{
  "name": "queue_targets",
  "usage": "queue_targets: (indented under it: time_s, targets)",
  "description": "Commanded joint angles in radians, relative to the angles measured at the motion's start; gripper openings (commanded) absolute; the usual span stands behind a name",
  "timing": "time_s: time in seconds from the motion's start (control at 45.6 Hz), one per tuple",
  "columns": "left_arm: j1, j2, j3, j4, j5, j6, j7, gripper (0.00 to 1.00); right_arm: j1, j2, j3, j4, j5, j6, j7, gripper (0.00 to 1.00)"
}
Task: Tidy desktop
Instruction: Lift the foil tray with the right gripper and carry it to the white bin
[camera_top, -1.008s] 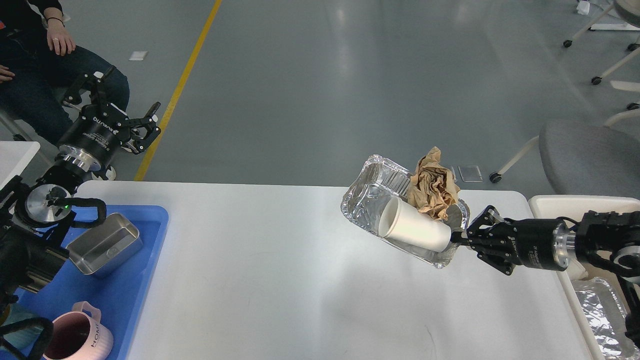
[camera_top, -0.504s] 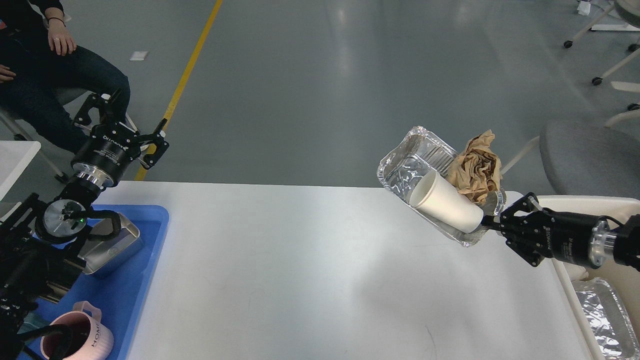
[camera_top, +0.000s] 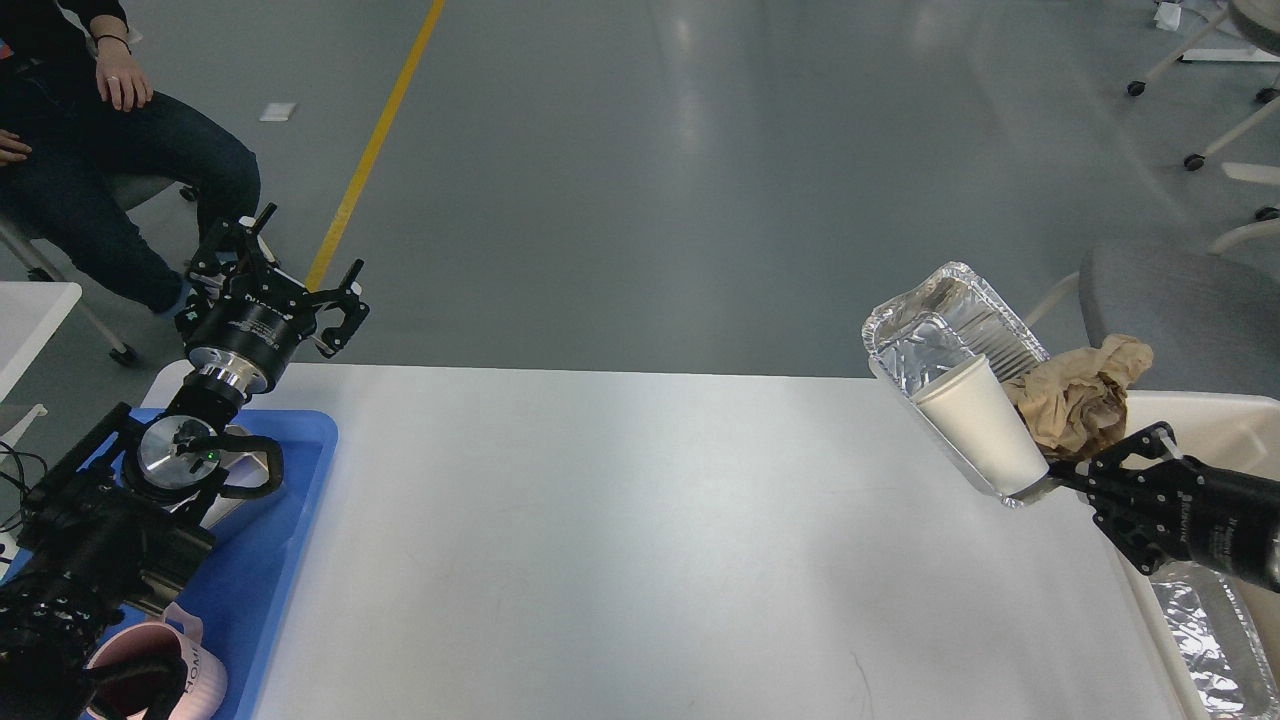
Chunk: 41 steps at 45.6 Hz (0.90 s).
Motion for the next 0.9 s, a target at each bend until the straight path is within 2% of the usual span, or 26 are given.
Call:
queue_targets:
  time_s: [0.0, 0.197, 0.504, 0.876]
  targets:
    - [0.002, 0.004, 0.003, 0.000, 0.004, 0.000, 0.000, 0.97, -0.034, -0.004, 0.024, -0.006, -0.009, -0.010, 0.000, 0.00]
    - [0.004, 0.006, 0.005, -0.001, 0.006, 0.000, -0.002, 0.97, -0.074, -0.021, 0.028, -0.006, -0.055, -0.050, 0.000, 0.00]
    - [0.008, 0.010, 0.006, -0.001, 0.009, 0.000, -0.002, 0.97, -0.089, -0.047, 0.027, -0.046, -0.092, -0.179, 0.000, 0.00]
    - [0.008, 0.013, 0.008, -0.001, 0.011, 0.000, 0.000, 0.97, -0.091, -0.082, 0.027, -0.133, -0.135, -0.410, 0.001, 0.00]
